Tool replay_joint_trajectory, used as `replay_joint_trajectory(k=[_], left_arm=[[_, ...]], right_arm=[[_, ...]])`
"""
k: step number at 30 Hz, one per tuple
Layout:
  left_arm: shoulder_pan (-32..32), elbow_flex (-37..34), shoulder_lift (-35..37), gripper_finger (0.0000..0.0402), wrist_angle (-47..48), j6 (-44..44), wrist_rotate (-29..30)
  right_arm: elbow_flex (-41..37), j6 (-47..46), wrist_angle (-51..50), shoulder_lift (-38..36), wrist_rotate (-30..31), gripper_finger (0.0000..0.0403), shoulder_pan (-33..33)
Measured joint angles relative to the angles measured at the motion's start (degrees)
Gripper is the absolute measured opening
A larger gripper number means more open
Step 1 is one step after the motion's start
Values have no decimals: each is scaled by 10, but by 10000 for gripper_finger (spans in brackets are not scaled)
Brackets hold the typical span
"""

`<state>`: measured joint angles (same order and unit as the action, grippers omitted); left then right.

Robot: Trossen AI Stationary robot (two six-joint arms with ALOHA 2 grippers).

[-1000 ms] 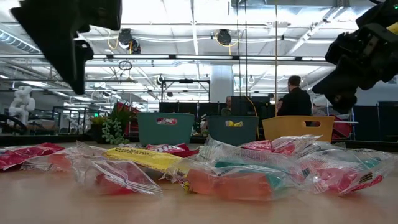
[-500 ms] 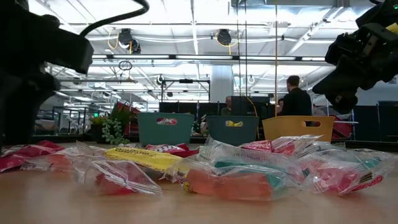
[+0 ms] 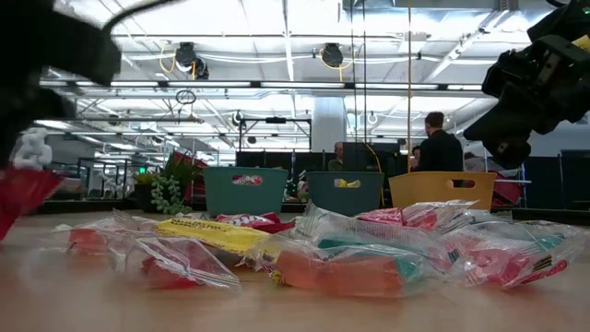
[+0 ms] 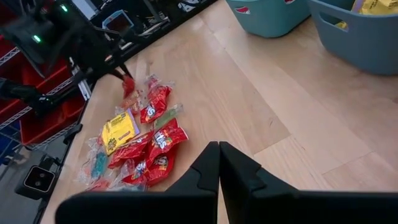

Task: Sort candy
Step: Put the red candy into the green bin

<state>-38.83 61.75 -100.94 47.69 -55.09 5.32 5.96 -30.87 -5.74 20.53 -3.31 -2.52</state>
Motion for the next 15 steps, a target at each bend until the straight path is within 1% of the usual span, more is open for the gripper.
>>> replay_joint_trajectory(k=[1, 4, 7, 9, 12, 15], left_arm=[[0, 4, 11, 23, 4, 0, 0], [4, 10, 47, 21, 15, 0, 7], [21, 24, 88, 22, 38, -1, 37], [40, 31, 118, 22, 67, -1, 70], [84, 33, 161, 22, 94, 11, 130], [154, 34, 194, 22, 97, 90, 154]], right_arm=[[0, -1, 0, 0, 0, 2, 0], [0, -21, 0, 0, 1, 2, 0], [0, -34, 0, 0, 1, 2, 0], [0, -40, 0, 0, 2, 2, 0], [0, -50, 1, 0, 4, 2, 0], [0, -51, 6, 0, 4, 2, 0]])
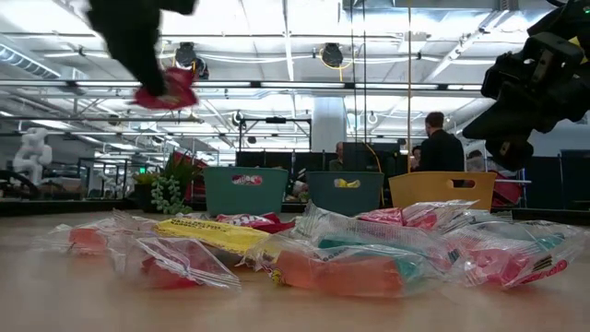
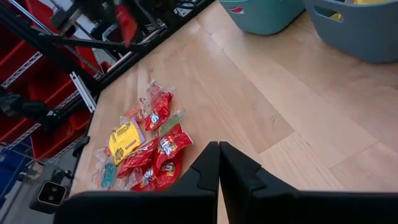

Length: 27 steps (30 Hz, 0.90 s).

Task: Sort candy
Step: Put the red candy into the green bin

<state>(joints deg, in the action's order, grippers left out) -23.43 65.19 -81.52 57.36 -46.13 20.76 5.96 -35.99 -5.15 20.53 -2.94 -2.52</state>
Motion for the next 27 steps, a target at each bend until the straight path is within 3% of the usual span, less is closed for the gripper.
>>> replay_joint_trajectory(k=[6, 14, 19, 27], left_arm=[[185, 0, 9, 22, -40, 218, -2], [419, 0, -2, 22, -207, 454, -151], [477, 0, -16, 35, -269, 454, -171], [504, 0, -25, 92, -252, 485, -176]], right_arm=[[0, 6, 1, 0, 0, 2, 0], [0, 6, 3, 0, 0, 2, 0], [0, 6, 3, 0, 0, 2, 0], [0, 6, 3, 0, 0, 2, 0]])
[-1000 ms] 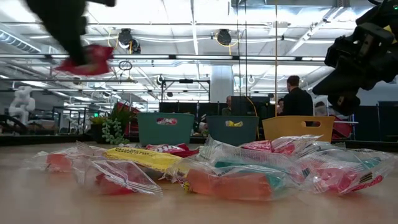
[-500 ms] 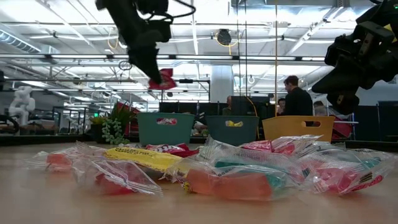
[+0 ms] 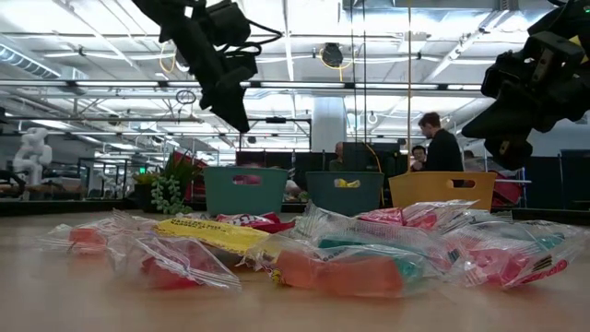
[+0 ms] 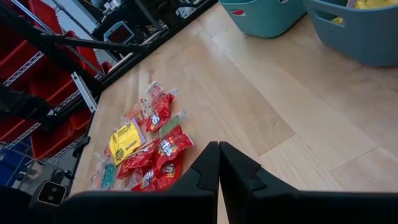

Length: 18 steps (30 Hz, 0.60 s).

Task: Sort candy
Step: Put the red candy into the green bin, then put the red gummy candy into the yellow bin

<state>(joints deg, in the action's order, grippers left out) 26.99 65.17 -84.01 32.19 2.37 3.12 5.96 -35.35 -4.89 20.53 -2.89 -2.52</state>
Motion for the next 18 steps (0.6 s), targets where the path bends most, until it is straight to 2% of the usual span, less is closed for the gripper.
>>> replay_joint_trajectory(k=[4, 9, 18], left_arm=[[1, 0, 0, 111, 1, -1, -2], [0, 0, 0, 113, -2, -6, -1], [-31, -1, 49, 114, 10, -156, 2]], right_arm=[[0, 0, 0, 0, 3, 2, 0], [0, 9, 0, 0, 4, 2, 0], [0, 17, 0, 0, 4, 2, 0]])
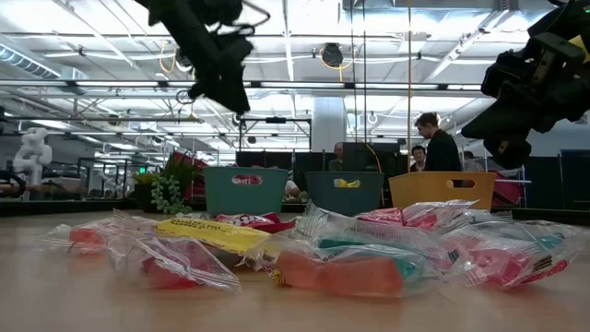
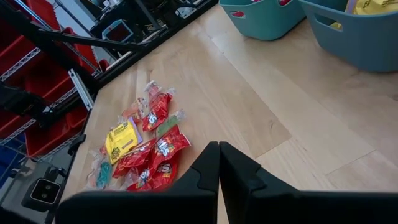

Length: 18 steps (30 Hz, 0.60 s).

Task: Sort candy
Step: Put the red gummy candy into the yellow bin

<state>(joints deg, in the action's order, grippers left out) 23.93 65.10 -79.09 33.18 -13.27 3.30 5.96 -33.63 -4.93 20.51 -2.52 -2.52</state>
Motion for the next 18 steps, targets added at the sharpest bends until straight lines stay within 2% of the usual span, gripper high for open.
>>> replay_joint_trajectory(k=[5, 10, 14, 18], left_arm=[[-86, -35, 52, 114, -14, -80, 28], [-223, -74, 80, 114, -6, -175, 91], [-330, -92, 69, 114, 4, -259, 127], [-414, -107, 35, 114, 4, -284, 153]], right_arm=[[0, 0, 0, 0, 0, 2, 0], [0, 2, 0, 0, 0, 2, 0], [0, 2, -2, 0, 0, 2, 0], [0, 18, -4, 0, -1, 2, 0]])
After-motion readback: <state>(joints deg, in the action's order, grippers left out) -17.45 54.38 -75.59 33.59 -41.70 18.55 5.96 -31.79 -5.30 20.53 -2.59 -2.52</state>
